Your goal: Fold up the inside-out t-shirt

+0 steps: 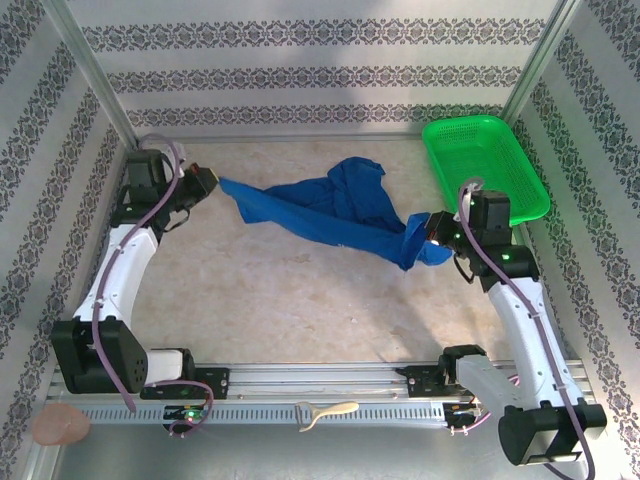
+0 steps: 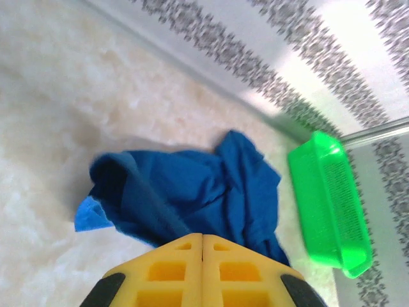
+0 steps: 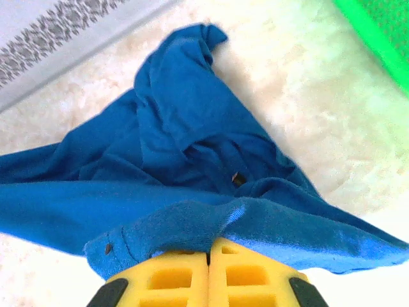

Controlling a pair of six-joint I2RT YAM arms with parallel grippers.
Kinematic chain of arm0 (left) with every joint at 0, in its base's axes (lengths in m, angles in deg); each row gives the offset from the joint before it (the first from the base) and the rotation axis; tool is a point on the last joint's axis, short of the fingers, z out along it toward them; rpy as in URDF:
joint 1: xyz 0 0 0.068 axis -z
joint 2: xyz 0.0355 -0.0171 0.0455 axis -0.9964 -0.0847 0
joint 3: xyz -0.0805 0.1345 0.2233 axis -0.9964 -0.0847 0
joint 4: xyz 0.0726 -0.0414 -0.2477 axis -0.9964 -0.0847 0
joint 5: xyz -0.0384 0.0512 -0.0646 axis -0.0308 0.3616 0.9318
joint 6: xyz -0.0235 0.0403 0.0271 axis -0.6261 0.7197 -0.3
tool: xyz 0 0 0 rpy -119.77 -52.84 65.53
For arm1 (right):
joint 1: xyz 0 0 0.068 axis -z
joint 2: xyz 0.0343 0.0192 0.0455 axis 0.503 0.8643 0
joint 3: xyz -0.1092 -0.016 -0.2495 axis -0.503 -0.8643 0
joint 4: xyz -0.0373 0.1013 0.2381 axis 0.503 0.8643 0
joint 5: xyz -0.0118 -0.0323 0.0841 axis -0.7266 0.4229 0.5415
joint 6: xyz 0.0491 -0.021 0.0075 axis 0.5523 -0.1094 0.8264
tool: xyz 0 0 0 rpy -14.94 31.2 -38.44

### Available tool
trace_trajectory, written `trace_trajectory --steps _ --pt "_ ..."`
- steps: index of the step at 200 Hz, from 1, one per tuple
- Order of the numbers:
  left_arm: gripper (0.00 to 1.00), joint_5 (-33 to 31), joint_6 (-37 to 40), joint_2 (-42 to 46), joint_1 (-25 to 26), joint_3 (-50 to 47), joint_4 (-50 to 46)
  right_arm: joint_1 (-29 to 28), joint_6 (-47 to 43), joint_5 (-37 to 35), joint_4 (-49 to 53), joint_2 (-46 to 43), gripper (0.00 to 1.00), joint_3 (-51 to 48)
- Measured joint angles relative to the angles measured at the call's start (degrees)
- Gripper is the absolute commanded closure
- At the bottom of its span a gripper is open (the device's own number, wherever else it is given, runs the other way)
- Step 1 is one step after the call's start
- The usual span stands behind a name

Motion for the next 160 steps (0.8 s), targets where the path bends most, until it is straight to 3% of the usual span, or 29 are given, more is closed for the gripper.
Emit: trace_trajectory --steps 56,109,160 --pt "1.00 2.38 -3.17 -0.90 -4.81 3.56 -0.81 5.99 -0.24 2.01 1.16 -1.03 1.00 2.32" --pt "1.00 4.68 -4.02 -1.27 -5.18 4.42 -1.14 7.17 -0.20 3.96 2.14 -1.62 1.00 2.29" --pt "1.00 6.62 -5.90 0.13 -5.01 -2.62 0.07 7.17 0.28 5.40 0.98 -3.56 1.00 -1.70"
